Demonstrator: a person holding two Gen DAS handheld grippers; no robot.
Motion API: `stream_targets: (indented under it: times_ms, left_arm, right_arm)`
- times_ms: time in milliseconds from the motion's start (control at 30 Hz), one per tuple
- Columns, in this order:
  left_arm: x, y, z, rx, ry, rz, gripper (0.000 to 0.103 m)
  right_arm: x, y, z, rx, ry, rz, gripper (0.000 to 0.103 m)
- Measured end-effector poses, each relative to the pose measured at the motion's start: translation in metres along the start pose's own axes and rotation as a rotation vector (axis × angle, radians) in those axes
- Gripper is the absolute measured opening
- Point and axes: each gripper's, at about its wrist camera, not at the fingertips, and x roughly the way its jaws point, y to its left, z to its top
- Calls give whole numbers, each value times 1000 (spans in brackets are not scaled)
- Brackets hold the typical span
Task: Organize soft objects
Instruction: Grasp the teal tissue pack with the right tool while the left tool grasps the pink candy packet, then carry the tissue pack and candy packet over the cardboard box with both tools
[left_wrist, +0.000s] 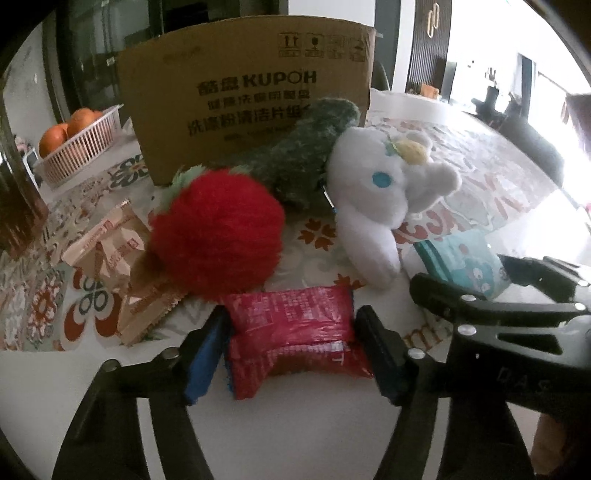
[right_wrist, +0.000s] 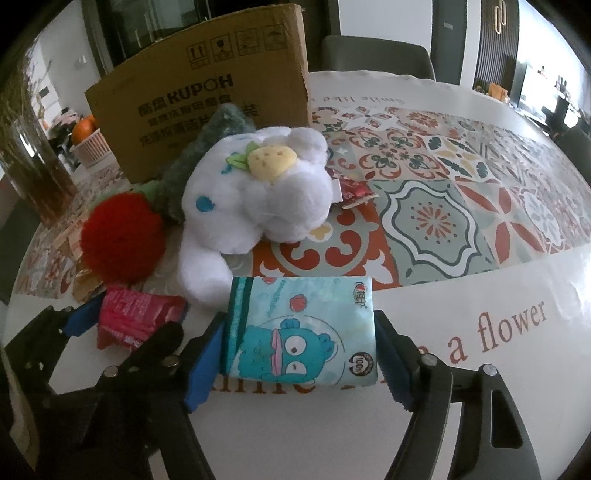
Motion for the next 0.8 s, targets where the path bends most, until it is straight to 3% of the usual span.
stream_targets:
  times_ms: [400, 800]
  left_arm:
    - [-14, 0, -9, -37, -17, -5, 59]
    - [-56, 6, -5, -73, -102, 19, 57]
  right_arm:
    - [-11, -5, -8, 7, -16, 1, 75]
    - [-46, 2, -9, -2, -87, 0, 75]
